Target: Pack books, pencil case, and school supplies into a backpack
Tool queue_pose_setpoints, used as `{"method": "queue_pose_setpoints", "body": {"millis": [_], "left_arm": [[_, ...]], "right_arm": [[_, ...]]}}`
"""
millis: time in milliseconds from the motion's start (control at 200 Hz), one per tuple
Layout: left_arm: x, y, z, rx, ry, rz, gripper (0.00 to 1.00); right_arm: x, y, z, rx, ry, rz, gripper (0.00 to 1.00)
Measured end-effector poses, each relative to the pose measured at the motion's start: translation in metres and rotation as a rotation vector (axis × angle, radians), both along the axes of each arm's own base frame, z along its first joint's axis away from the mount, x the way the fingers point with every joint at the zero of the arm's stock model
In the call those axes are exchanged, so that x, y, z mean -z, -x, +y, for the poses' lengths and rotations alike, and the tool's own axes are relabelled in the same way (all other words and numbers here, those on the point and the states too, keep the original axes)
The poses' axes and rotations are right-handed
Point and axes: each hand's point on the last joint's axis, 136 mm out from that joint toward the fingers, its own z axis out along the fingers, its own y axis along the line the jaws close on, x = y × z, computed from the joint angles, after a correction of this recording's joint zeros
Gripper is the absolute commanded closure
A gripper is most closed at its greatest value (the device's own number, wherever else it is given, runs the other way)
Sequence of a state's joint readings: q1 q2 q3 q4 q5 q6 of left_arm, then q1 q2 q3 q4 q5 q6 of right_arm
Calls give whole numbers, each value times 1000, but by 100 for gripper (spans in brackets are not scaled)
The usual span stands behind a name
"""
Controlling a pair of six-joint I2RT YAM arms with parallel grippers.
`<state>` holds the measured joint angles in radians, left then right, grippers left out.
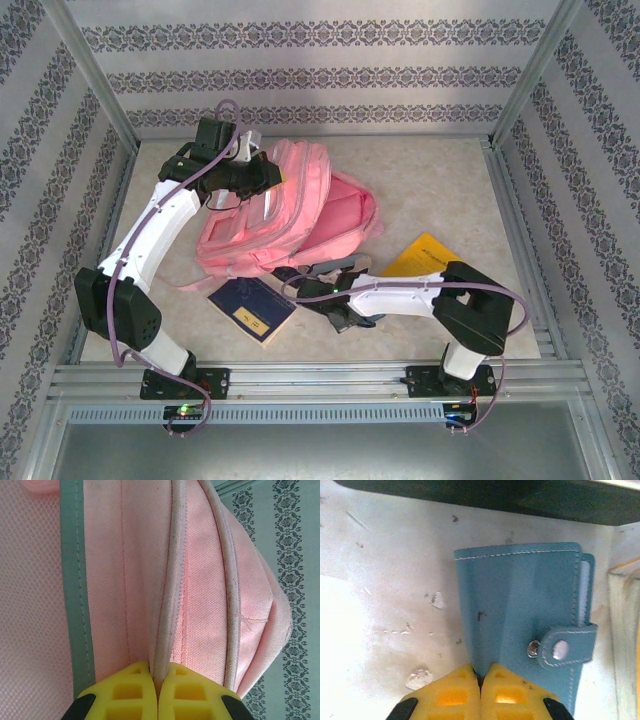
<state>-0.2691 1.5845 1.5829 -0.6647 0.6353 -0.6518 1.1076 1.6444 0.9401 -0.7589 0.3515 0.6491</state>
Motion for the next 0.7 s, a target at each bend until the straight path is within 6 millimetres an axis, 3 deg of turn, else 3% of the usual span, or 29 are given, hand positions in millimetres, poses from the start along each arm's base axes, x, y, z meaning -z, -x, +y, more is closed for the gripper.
{"method": "queue_pose_setpoints", "body": {"millis": [240, 485, 615, 699], "left_arm": [[0, 0, 0, 0, 0, 0, 100], [0, 0, 0, 8, -5, -10, 100], [-1, 0, 0, 13, -5, -14, 100], [-1, 1, -1, 18, -1, -13, 100]], "right_arm": [[-72, -9, 0, 19, -237, -103, 100], [-154, -22, -17, 67, -511, -234, 100], [-194, -42, -24, 130, -648, -300, 100], [-215, -67, -28, 200, -736, -337, 100]]}}
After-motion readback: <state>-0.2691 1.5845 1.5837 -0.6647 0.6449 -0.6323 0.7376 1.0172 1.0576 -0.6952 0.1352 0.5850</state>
